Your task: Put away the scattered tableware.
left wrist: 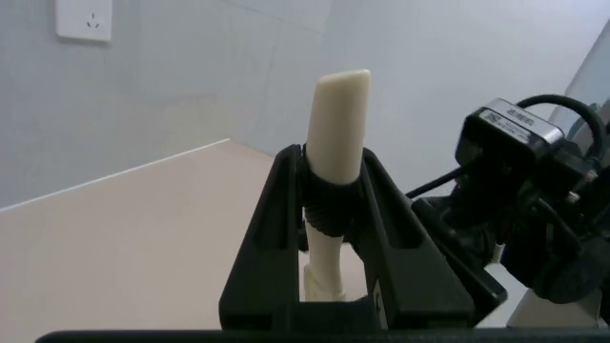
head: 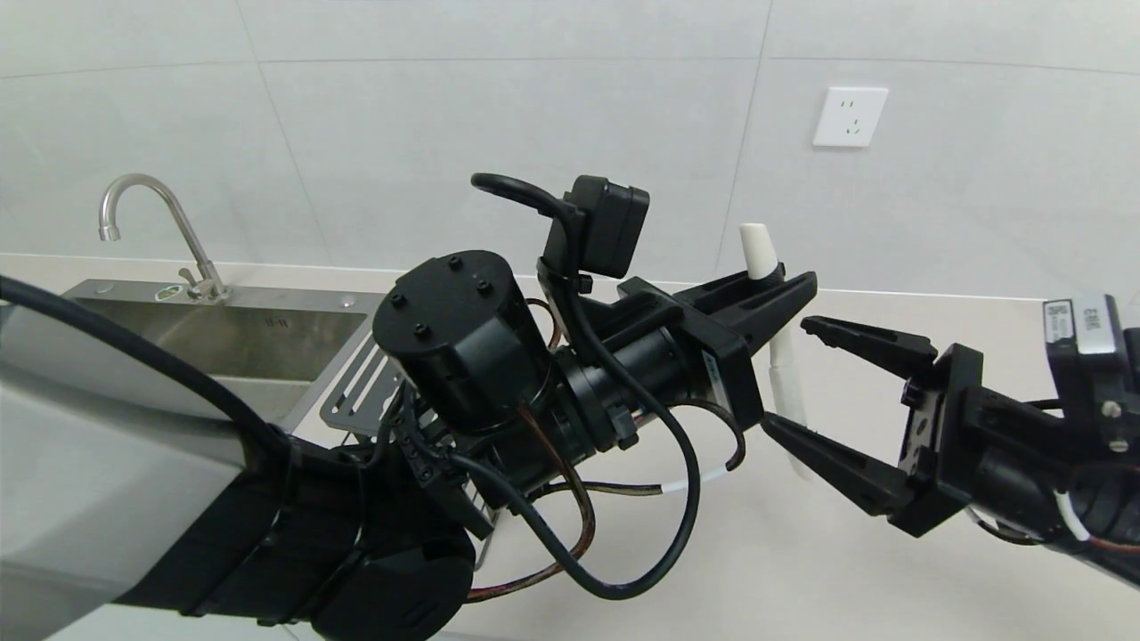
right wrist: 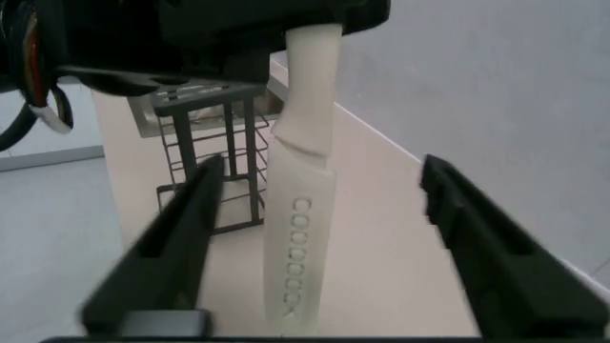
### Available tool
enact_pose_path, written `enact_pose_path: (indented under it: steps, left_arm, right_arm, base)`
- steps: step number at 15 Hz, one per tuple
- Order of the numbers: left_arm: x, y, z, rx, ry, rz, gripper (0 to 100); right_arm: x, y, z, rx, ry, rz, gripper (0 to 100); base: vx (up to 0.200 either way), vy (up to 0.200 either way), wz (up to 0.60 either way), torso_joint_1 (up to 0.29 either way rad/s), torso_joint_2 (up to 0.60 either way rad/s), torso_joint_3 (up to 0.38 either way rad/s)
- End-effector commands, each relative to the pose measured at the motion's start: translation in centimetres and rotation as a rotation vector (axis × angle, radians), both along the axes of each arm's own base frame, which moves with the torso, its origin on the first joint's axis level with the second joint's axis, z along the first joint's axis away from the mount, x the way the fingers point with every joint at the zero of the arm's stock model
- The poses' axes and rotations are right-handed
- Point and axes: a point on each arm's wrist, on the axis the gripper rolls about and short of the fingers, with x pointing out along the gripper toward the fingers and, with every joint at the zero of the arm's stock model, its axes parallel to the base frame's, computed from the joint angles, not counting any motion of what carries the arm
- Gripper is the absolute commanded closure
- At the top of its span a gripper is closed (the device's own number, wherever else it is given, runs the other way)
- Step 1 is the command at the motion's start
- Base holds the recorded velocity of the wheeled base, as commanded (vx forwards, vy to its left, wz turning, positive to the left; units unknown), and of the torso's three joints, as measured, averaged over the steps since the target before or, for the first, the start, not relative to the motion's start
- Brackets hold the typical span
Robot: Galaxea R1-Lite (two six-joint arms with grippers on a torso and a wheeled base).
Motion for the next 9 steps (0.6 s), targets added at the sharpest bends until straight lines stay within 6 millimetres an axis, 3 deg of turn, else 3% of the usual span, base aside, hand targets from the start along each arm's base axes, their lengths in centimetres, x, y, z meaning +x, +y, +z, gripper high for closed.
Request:
enact_pose_path:
  steps: [1,2,4,7,9]
  left_arm:
    - [0.2,0.3,0.2,-0.005,-0.002,0.012,100]
    - [0.3,0.5,0.3,-0.006,-0.003,0.020,100]
    - [0.7,1.0,0.4,-0.004,-0.012,0.043,100]
    - [-0.3,2.6,1.4,-0.009,-0.024,0.047,100]
    - [-1.2,3.6,1.5,-0.001,-0.022,0.048,100]
  right_arm:
    - [-2.2,-1.3,-0.6,-0.010,0.015,-0.003,0]
    - [-3.1,-1.8,-0.7,-0.009,0.011,-0.005,0]
    - [-6.1,-5.1,-0.4,0.021,-0.059,-0.113,0]
    - [-10.0,-8.2,1.6,0.053,-0.278,-0.289,0]
    - [-13.1,-9.4,1.5,0.061,-0.332,-0.376,0]
  base:
    - [0.000,0.000,0.00,0.000,0.00,0.000]
    - [0.000,0.000,0.00,0.000,0.00,0.000]
    - [0.000,0.000,0.00,0.000,0.00,0.000]
    - [0.000,0.000,0.00,0.000,0.00,0.000]
    - [0.000,0.000,0.00,0.000,0.00,0.000]
